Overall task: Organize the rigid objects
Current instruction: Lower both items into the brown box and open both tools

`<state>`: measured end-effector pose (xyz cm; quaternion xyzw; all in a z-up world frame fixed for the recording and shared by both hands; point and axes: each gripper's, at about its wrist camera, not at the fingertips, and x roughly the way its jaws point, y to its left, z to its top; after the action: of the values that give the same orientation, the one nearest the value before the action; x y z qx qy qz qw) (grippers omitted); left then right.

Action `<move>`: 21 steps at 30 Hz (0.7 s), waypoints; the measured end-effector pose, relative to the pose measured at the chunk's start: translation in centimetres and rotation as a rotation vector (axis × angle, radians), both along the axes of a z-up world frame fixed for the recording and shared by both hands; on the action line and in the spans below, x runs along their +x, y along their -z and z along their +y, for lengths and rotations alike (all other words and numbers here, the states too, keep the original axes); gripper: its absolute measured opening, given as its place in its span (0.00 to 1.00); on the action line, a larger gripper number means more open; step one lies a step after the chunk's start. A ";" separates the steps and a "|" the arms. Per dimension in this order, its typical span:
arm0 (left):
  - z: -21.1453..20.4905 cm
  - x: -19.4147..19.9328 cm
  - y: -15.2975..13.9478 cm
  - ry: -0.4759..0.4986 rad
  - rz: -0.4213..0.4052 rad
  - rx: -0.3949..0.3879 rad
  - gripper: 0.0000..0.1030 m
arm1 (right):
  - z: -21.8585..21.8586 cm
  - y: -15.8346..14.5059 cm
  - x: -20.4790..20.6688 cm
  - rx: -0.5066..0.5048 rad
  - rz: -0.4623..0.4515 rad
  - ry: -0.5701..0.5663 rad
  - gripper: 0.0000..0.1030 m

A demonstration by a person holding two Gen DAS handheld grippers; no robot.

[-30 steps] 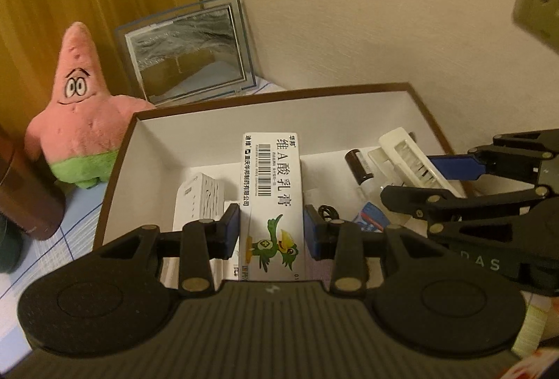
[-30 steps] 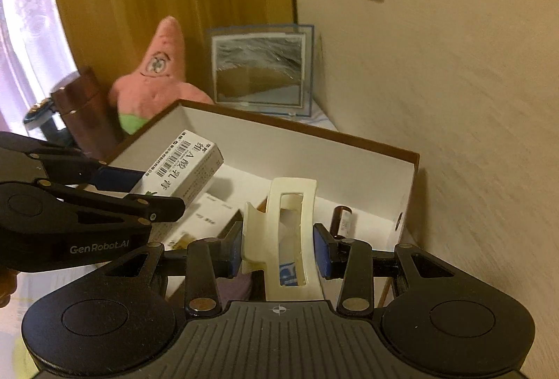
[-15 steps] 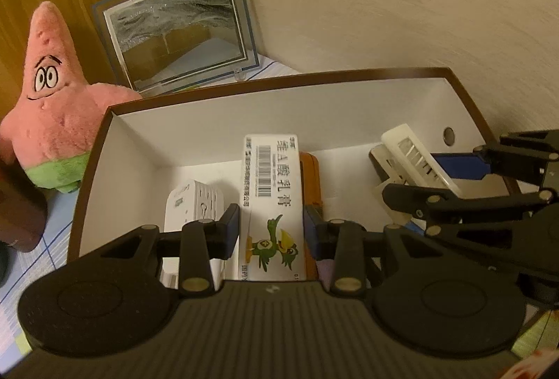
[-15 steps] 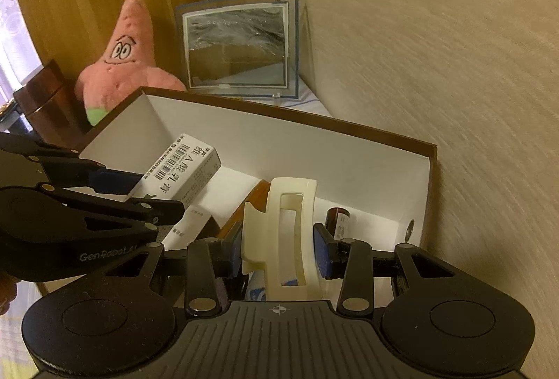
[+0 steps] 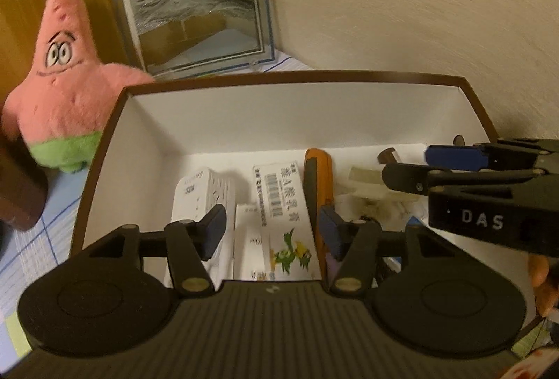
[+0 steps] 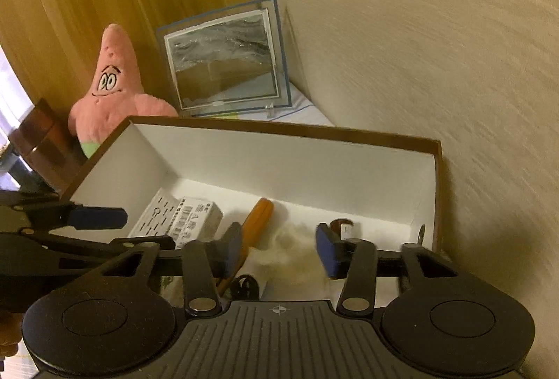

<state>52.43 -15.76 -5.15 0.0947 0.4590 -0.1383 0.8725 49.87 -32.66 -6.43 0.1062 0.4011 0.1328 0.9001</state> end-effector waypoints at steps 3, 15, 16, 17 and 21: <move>0.6 -0.9 -0.4 -0.021 -0.011 -0.009 0.63 | -0.1 -0.1 -0.8 -0.011 -0.007 -0.016 0.54; 1.8 -3.8 -2.4 -0.086 -0.063 -0.025 0.66 | 0.5 -1.2 -3.9 -0.036 -0.006 -0.079 0.58; 1.9 -4.3 -2.7 -0.090 -0.071 -0.027 0.66 | 0.6 -1.4 -4.2 -0.039 -0.009 -0.082 0.58; 1.9 -4.6 -2.9 -0.092 -0.077 -0.028 0.66 | 0.6 -1.6 -4.5 -0.039 -0.013 -0.084 0.58; 2.1 -6.4 -4.0 -0.104 -0.112 -0.016 0.68 | 0.7 -2.5 -5.9 -0.036 -0.029 -0.080 0.58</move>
<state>46.00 -13.68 -1.16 0.0715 0.4127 -0.0907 0.9035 43.94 -31.96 -3.91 0.0720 0.3943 0.1628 0.9016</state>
